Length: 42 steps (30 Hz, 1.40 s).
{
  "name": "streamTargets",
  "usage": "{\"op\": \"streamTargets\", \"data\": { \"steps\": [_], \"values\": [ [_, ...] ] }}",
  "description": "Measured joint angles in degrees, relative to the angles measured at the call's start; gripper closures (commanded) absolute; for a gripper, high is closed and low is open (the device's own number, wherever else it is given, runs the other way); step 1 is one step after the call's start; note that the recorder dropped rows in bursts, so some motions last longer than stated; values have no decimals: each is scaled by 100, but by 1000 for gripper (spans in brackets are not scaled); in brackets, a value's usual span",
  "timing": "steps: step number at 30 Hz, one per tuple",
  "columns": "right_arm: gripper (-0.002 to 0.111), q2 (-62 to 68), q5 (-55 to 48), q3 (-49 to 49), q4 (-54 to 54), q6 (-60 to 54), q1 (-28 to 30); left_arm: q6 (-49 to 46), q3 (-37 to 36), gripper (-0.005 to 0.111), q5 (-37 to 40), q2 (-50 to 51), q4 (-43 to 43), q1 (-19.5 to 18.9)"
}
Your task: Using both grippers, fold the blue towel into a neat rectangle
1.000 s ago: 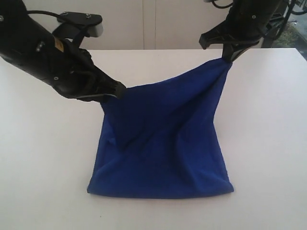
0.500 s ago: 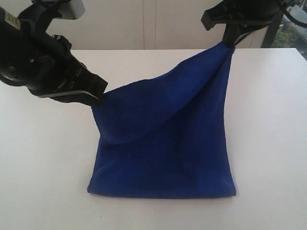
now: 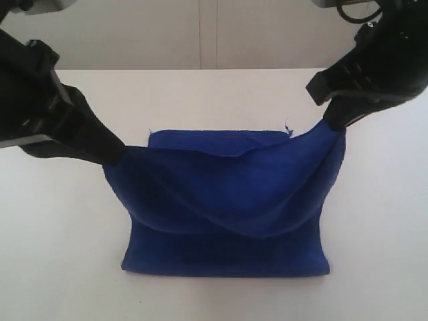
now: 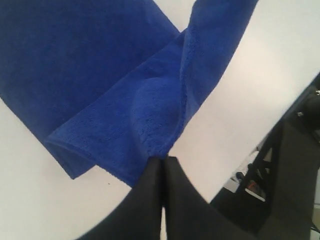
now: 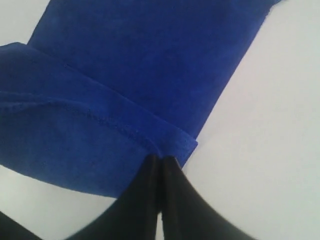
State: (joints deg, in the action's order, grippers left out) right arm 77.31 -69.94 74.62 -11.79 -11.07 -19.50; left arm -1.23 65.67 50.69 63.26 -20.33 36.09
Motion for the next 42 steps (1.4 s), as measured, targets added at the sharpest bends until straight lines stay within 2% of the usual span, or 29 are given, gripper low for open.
{"op": "streamTargets", "data": {
  "steps": [11, 19, 28, 36, 42],
  "values": [
    [108, -1201, -11, -624, -485, -158, 0, -185, 0, 107, 741, -535, -558, 0],
    [108, -1832, -11, -716, -784, -193, 0, -185, 0, 107, 950, -926, -769, 0],
    [108, -1857, -24, -946, -880, -214, 0, -185, -465, 107, 527, -914, -589, 0],
    [108, -2471, -24, -992, -1007, -214, 0, -149, -488, 107, 479, -1137, -710, 0],
    [108, -2317, -24, -992, -985, -214, 0, -100, -488, 107, 379, -964, -538, 0]
  ]
}}
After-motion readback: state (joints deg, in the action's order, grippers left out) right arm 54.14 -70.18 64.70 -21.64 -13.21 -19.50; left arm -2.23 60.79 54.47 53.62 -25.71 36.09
